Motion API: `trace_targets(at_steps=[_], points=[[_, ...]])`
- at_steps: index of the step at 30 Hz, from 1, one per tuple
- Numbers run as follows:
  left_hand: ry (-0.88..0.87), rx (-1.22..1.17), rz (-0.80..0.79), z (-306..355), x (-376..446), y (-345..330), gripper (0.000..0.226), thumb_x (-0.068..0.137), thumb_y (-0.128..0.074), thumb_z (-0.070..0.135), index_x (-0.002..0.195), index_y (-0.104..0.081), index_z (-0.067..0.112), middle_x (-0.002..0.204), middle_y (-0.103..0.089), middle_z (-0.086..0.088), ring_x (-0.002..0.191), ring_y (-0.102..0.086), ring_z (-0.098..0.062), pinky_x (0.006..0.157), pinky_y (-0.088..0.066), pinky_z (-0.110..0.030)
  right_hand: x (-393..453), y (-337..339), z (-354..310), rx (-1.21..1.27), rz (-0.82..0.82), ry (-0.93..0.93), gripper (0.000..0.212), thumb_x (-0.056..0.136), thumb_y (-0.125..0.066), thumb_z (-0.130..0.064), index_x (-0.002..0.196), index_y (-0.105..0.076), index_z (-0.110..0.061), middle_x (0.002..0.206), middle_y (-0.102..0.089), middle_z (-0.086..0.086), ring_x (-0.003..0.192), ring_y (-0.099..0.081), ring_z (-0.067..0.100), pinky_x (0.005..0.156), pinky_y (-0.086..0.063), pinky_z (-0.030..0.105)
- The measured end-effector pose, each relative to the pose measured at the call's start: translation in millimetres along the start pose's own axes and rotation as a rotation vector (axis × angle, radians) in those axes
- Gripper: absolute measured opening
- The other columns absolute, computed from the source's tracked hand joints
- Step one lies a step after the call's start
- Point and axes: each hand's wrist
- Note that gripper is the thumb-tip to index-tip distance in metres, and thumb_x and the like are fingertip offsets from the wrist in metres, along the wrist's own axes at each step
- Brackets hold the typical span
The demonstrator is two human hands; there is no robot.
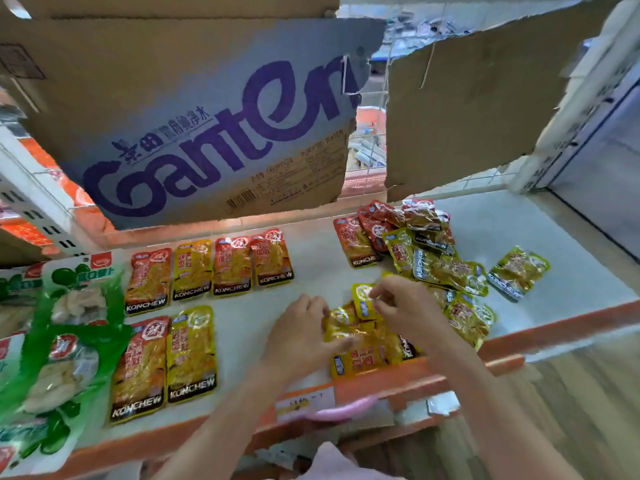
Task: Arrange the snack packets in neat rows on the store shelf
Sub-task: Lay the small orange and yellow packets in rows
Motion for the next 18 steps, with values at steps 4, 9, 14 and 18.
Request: trace_targets(at_steps=[4, 9, 14, 18], points=[[0.008, 0.001, -0.012, 3.0, 3.3, -3.9, 0.068, 0.061, -0.073, 0.062, 0.111, -0.047, 0.024, 0.106, -0.048, 0.005, 0.100, -0.049, -0.013, 0.083, -0.040, -0.027, -17.2, -4.7, 16.9, -0.026, -0.013, -0.043, 0.020, 0.088, -0.060, -0.023, 0.108, -0.060, -0.024, 0.097, -0.051, -0.006, 0.097, -0.053, 0.018, 0.079, -0.046, 0.033], [0.023, -0.093, -0.018, -1.3, 4.6, -3.1, 0.058, 0.070, -0.074, 0.047, 0.118, -0.050, 0.025, 0.112, -0.048, 0.002, 0.105, -0.052, -0.015, 0.088, -0.044, -0.031, -15.4, -5.0, 19.6, -0.178, 0.039, -0.147, 0.046, 0.092, -0.053, -0.038, 0.134, -0.041, -0.023, 0.129, -0.039, 0.002, 0.125, -0.035, 0.021, 0.092, -0.040, 0.034], [0.021, -0.222, 0.014, -6.4, 3.5, 0.3, 0.045, 0.079, -0.072, 0.025, 0.119, -0.055, 0.019, 0.108, -0.049, 0.000, 0.104, -0.054, -0.015, 0.089, -0.043, -0.027, -5.9, -3.5, 15.9, -0.187, 0.051, -0.155, 0.044, 0.094, -0.051, -0.033, 0.135, -0.041, -0.020, 0.133, -0.040, 0.003, 0.126, -0.036, 0.022, 0.097, -0.038, 0.033], [0.056, -0.285, -0.010, -16.1, 0.4, 9.2, 0.031, 0.081, -0.069, 0.018, 0.110, -0.061, 0.019, 0.091, -0.042, 0.006, 0.088, -0.048, -0.011, 0.077, -0.037, -0.021, -3.1, -8.6, 12.6, -0.194, -0.052, -0.040, 0.043, 0.094, -0.051, -0.025, 0.136, -0.042, -0.024, 0.142, -0.039, -0.004, 0.133, -0.029, 0.021, 0.104, -0.032, 0.034]])
Point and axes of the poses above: each hand's wrist, its own x-axis towards the middle knuckle, its own y-axis out of the back of the hand, z = x × y
